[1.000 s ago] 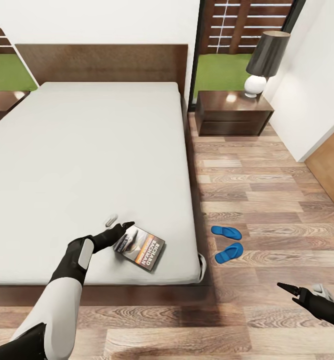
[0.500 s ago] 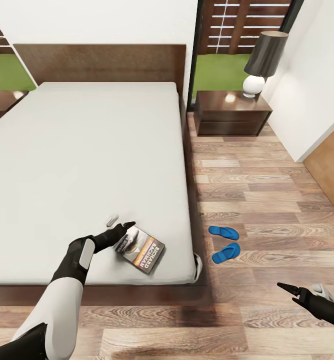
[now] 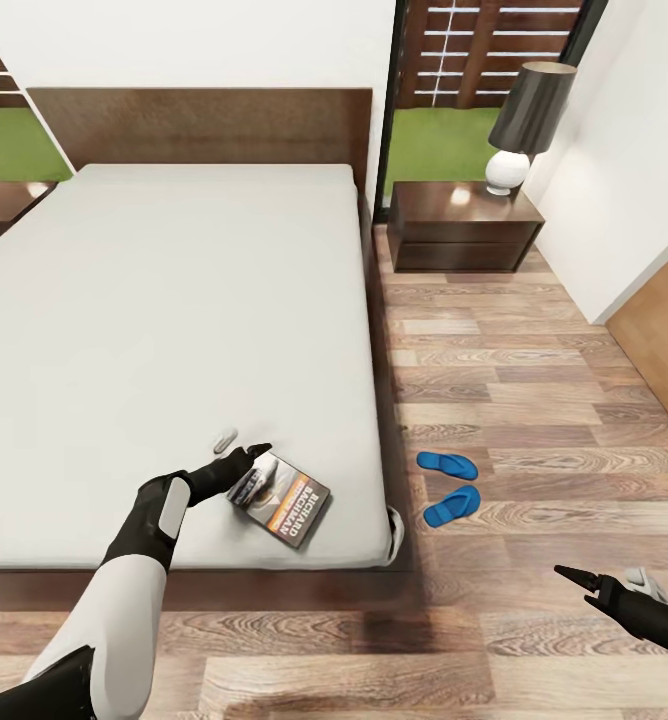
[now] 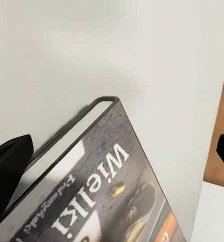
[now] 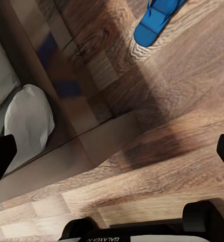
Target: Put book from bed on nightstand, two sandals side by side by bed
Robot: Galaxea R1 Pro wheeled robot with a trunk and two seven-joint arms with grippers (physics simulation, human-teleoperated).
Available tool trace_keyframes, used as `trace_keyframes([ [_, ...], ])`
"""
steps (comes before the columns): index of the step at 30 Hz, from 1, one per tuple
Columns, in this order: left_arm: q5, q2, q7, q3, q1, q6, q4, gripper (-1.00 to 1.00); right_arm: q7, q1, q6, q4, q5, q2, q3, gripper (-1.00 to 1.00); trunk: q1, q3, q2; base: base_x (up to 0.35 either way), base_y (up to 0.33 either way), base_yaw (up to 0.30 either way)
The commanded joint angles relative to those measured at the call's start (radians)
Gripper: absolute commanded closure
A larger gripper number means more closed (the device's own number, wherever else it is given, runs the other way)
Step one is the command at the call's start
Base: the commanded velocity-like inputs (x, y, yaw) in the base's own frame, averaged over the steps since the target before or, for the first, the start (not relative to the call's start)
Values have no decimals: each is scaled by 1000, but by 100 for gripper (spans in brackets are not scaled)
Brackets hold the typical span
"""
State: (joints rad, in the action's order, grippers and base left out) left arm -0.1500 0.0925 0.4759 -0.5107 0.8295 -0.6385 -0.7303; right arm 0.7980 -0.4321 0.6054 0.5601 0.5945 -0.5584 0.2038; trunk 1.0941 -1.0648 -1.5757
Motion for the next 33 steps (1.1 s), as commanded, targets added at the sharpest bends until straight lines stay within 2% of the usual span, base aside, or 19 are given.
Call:
trace_keyframes([
  [1,10,1,0,-5,0,-7,0,-100,1,0,7,0,4,0,2,-100,0,-1,0,-71,0,0],
  [8,10,1,0,-5,0,-7,0,-100,1,0,7,0,4,0,2,-100,0,-1,0,-161,0,0],
  [19,10,1,0,-5,0,-7,1,-100,1,0,7,0,4,0,2,-100,0,-1,0,-7,0,-2],
  [25,10,1,0,-5,0,-7,1,-100,1,0,7,1,4,0,2,-100,0,1,0,0,0,-174],
  [33,10,1,0,-5,0,-7,0,-100,4,0,7,1,5,0,2,-100,0,1,0,0,0,-21],
])
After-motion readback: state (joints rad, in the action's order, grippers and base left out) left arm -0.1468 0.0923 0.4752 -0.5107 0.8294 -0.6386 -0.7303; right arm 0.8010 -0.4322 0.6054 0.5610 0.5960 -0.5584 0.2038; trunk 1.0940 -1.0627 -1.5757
